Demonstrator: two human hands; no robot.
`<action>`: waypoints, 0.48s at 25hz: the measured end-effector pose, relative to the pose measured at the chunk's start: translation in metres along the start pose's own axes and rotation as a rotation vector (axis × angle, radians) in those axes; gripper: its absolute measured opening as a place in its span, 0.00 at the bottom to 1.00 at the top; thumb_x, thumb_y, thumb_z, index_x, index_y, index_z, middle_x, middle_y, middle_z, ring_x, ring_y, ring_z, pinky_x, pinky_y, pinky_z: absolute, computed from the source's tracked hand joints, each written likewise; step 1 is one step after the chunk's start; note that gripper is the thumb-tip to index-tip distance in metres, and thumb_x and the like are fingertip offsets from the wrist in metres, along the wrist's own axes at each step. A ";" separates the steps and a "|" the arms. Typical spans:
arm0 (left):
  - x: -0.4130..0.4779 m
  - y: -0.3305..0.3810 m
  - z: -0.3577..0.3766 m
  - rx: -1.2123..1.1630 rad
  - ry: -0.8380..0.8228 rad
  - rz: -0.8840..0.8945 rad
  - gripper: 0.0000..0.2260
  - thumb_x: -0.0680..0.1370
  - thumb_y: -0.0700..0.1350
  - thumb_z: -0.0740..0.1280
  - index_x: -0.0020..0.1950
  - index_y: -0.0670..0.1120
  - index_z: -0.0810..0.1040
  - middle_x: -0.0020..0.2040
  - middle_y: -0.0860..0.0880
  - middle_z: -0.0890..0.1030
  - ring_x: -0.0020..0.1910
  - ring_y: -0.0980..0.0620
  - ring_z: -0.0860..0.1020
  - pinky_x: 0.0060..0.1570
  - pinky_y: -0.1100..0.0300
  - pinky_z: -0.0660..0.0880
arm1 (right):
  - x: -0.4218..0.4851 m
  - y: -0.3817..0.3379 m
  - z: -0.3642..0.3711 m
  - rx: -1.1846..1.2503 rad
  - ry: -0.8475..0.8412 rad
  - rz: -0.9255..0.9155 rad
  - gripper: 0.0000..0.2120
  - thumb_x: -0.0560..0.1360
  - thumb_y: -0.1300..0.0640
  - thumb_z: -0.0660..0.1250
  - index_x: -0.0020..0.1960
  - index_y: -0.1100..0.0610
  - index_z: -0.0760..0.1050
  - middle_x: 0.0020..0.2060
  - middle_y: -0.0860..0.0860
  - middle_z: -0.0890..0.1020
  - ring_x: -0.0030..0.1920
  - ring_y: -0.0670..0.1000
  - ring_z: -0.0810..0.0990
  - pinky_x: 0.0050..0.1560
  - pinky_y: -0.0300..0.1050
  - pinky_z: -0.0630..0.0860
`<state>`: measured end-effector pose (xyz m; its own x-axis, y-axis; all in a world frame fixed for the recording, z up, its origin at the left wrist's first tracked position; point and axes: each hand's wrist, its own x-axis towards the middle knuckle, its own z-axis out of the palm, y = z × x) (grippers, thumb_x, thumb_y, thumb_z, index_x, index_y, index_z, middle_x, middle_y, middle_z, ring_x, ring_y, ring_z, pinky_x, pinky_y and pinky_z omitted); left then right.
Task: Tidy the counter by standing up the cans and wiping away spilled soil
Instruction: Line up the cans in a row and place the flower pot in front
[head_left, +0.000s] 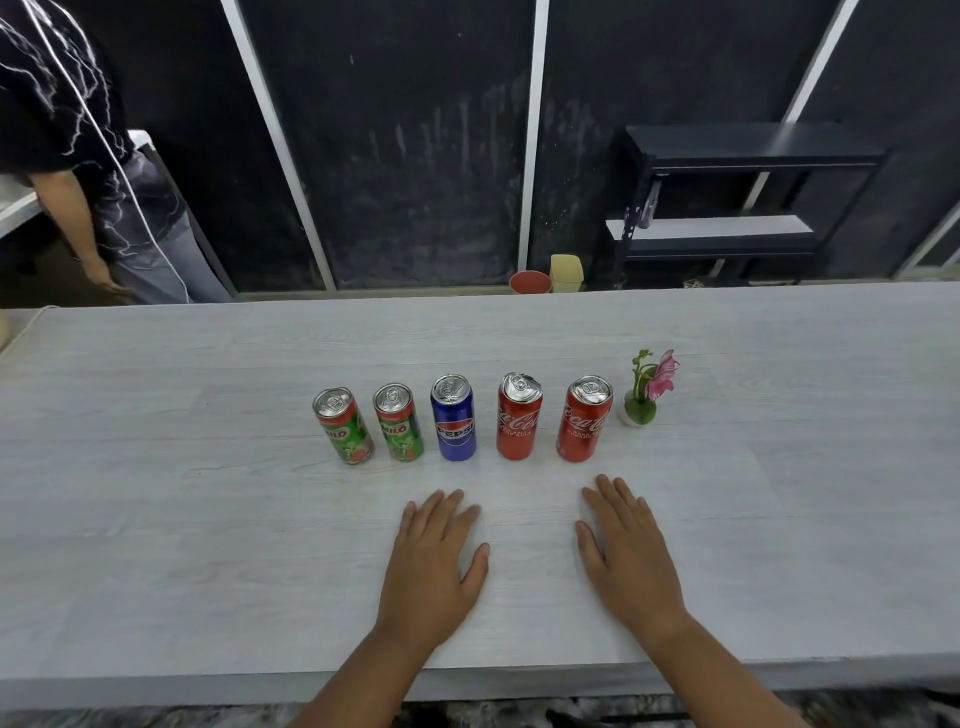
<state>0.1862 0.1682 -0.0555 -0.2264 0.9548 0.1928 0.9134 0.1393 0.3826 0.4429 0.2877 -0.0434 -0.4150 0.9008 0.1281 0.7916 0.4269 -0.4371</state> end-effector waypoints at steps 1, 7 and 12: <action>0.000 -0.002 -0.001 0.002 0.000 -0.038 0.23 0.85 0.61 0.60 0.80 0.56 0.74 0.82 0.54 0.69 0.84 0.51 0.62 0.85 0.44 0.56 | 0.000 -0.001 -0.001 0.025 0.003 0.011 0.24 0.86 0.49 0.64 0.81 0.52 0.70 0.83 0.48 0.64 0.85 0.50 0.57 0.85 0.53 0.53; 0.003 -0.007 0.006 0.017 -0.015 -0.063 0.25 0.85 0.63 0.58 0.81 0.58 0.72 0.84 0.55 0.67 0.85 0.51 0.60 0.85 0.46 0.54 | 0.031 0.016 -0.019 0.214 0.221 0.208 0.20 0.78 0.57 0.75 0.69 0.54 0.81 0.65 0.51 0.83 0.68 0.56 0.79 0.72 0.57 0.72; 0.004 -0.008 0.005 0.027 -0.032 -0.064 0.25 0.84 0.63 0.59 0.80 0.59 0.72 0.83 0.55 0.68 0.85 0.51 0.61 0.85 0.45 0.56 | 0.098 0.050 -0.043 0.438 0.234 0.477 0.30 0.77 0.50 0.76 0.76 0.55 0.73 0.70 0.53 0.80 0.71 0.56 0.75 0.72 0.60 0.73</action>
<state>0.1800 0.1720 -0.0627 -0.2744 0.9514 0.1398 0.9061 0.2071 0.3690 0.4612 0.4007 -0.0139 0.0804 0.9968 -0.0009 0.5891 -0.0482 -0.8066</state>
